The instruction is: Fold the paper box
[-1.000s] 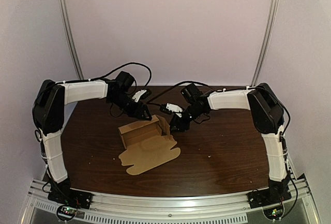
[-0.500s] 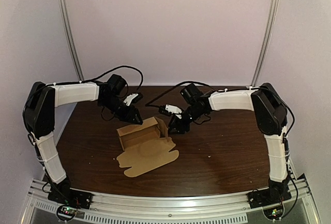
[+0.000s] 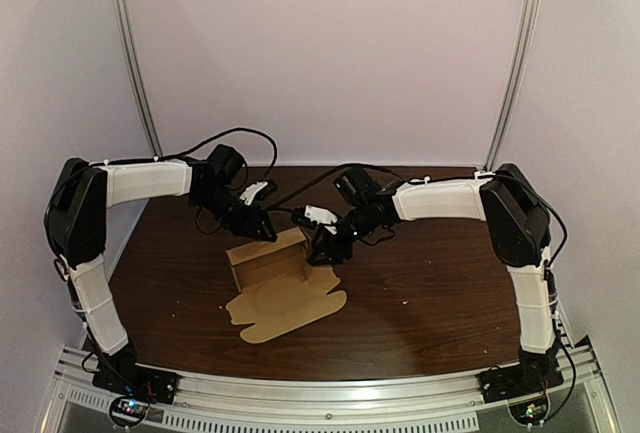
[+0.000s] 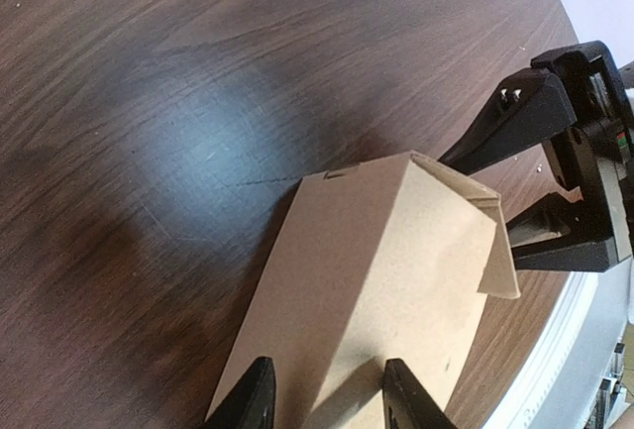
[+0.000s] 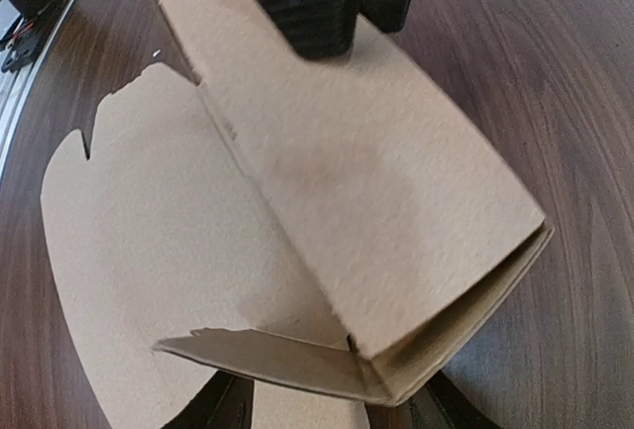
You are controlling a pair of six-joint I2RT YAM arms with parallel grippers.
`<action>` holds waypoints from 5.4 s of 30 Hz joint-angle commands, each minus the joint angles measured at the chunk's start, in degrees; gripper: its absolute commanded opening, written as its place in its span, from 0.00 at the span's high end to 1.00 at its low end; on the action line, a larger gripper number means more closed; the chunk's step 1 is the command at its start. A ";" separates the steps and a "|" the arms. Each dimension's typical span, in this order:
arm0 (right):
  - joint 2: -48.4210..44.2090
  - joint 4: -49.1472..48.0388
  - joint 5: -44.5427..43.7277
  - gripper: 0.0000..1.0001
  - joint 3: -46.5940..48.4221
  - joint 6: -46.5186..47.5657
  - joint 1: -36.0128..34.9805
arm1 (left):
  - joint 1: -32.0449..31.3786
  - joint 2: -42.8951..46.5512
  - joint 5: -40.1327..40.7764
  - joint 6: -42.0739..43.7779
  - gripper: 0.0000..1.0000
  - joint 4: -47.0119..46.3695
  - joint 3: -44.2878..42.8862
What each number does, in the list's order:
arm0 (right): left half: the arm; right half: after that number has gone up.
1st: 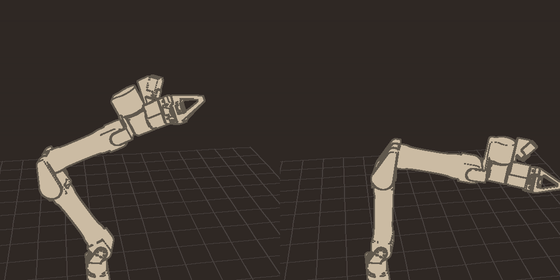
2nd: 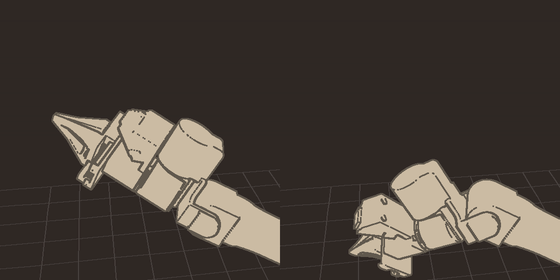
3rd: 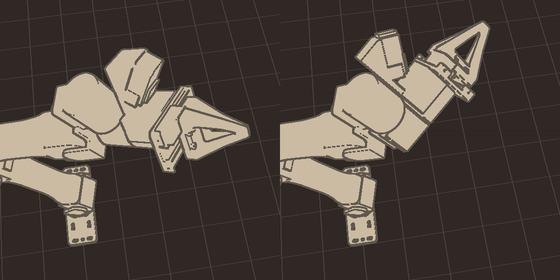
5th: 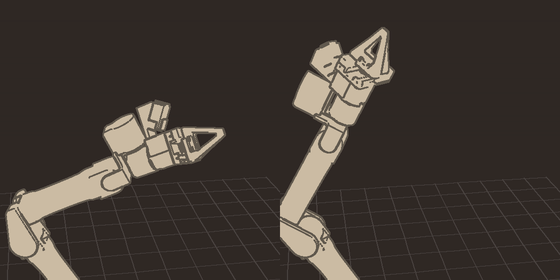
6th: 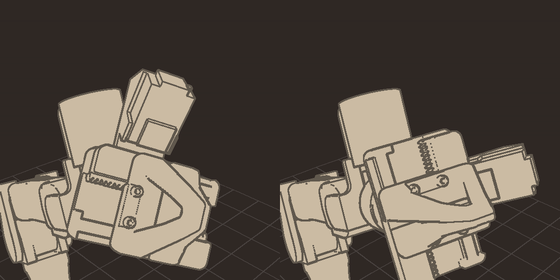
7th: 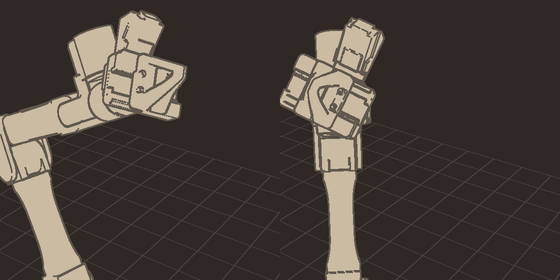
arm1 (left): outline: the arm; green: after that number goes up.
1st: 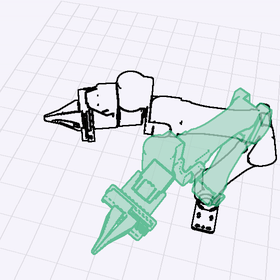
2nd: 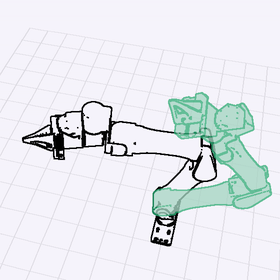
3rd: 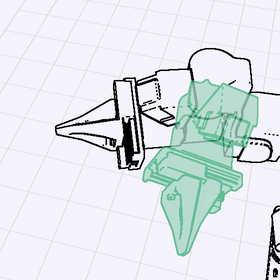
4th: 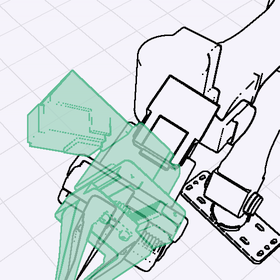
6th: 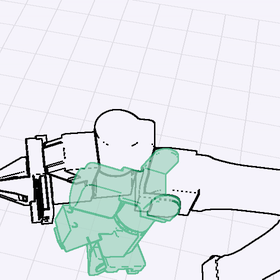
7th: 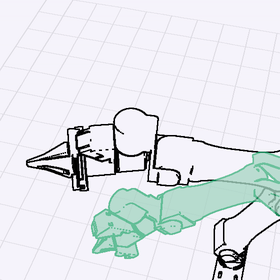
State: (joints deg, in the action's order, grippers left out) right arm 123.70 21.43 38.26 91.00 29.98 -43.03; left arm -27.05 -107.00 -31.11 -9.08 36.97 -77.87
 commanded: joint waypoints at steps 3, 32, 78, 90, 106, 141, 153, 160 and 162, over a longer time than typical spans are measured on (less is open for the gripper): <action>3.88 -3.22 -4.26 0.51 5.81 -6.71 -0.99 | 0.15 -2.54 -4.98 -0.93 0.60 -0.49 0.09; 7.87 -5.04 -8.47 0.80 11.24 -14.76 -3.94 | 3.58 -7.20 -25.31 -10.12 0.58 -12.18 0.43; -1.73 57.61 -41.16 0.83 8.66 -6.46 -5.85 | 3.41 13.52 -2.31 -17.21 0.53 -14.71 10.96; -4.06 51.76 -38.88 0.76 4.18 -7.40 -5.84 | 2.35 13.71 -3.16 -17.73 0.53 -16.58 12.21; -3.68 43.39 -36.70 0.82 0.63 -8.15 -5.87 | 1.65 13.93 -2.85 -18.06 0.54 -17.45 12.82; -5.95 34.47 -38.61 0.85 -0.83 -11.29 -5.84 | 0.25 13.31 -3.41 -18.16 0.54 -17.46 12.91; -15.91 32.60 -31.31 0.94 -0.77 -8.58 -5.84 | -5.56 10.40 4.27 -24.00 0.53 -28.04 18.17; -21.00 31.27 -28.19 0.93 0.78 -6.73 -5.84 | -14.21 4.29 7.55 -31.46 0.52 -39.99 18.77; -21.17 30.40 -28.48 0.93 0.52 -6.91 -5.84 | -15.86 2.31 6.92 -34.35 0.52 -44.34 19.04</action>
State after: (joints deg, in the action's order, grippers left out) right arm 102.24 53.34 8.12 91.61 22.22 -48.51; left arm -40.40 -101.80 -25.71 -36.86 4.95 -59.64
